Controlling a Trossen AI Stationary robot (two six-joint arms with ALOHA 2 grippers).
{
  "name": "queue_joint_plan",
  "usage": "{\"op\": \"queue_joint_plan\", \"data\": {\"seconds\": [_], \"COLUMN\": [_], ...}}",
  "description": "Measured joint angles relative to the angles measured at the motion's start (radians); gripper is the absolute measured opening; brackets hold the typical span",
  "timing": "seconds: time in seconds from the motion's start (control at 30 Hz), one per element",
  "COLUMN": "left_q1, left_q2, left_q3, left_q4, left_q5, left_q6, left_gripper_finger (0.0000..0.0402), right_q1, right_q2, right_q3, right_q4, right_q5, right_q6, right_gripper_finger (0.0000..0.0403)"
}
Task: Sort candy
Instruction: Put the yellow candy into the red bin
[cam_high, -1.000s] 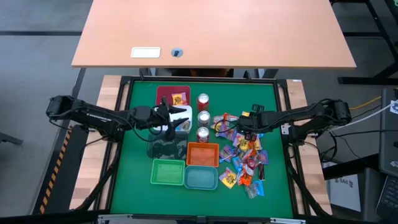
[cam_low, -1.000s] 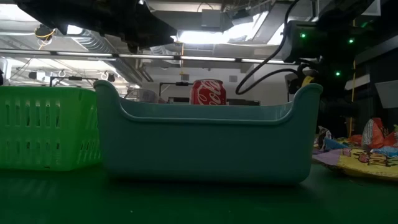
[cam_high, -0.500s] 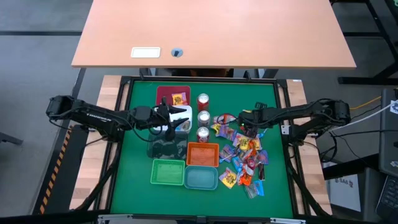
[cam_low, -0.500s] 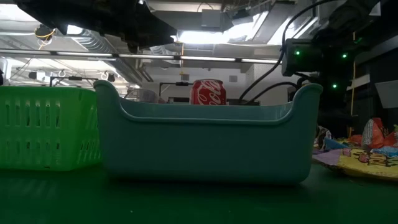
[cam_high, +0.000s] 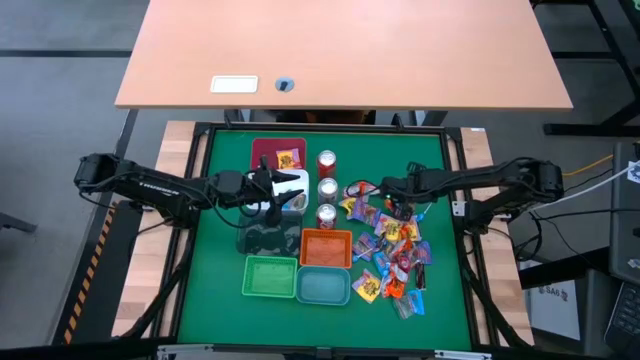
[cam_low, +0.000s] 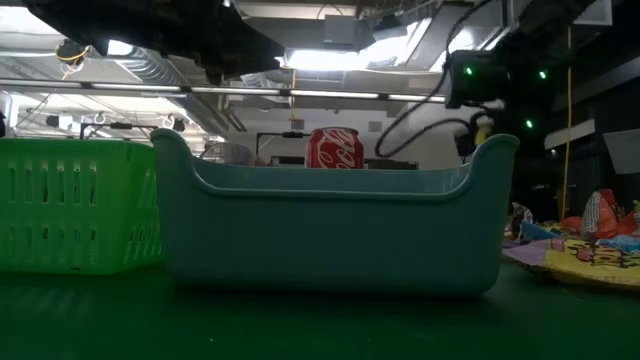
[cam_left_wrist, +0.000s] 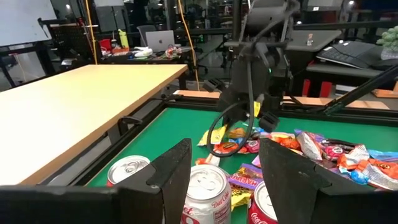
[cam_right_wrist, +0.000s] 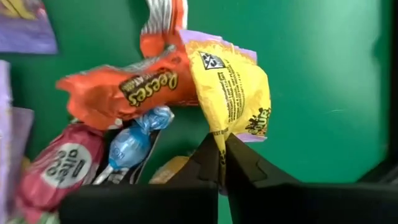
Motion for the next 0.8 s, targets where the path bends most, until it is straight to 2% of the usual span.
{"op": "queue_joint_plan", "data": {"seconds": [0.2, 0.43, 0.67, 0.8], "left_q1": [-0.002, -0.002, 0.004, 0.023], "left_q2": [0.000, 0.043, 0.161, 0.228], "left_q3": [0.000, 0.000, 0.003, 0.057], "left_q4": [0.024, 0.161, 0.371, 0.393], "left_q5": [0.022, 0.024, 0.014, 0.015], "left_q6": [0.055, 0.168, 0.337, 0.366], "left_gripper_finger": [0.0178, 0.0178, 0.0178, 0.0178], "right_q1": [0.000, 0.000, 0.000, 0.000], "right_q2": [0.000, 0.000, 0.000, 0.000], "right_q3": [0.192, 0.402, 0.501, 0.508], "right_q4": [-0.139, -0.126, -0.009, 0.074], "right_q5": [0.000, -0.035, -0.202, -0.321], "right_q6": [-0.024, -0.067, -0.139, -0.154], "right_gripper_finger": [0.0011, 0.0008, 0.0004, 0.0005]}}
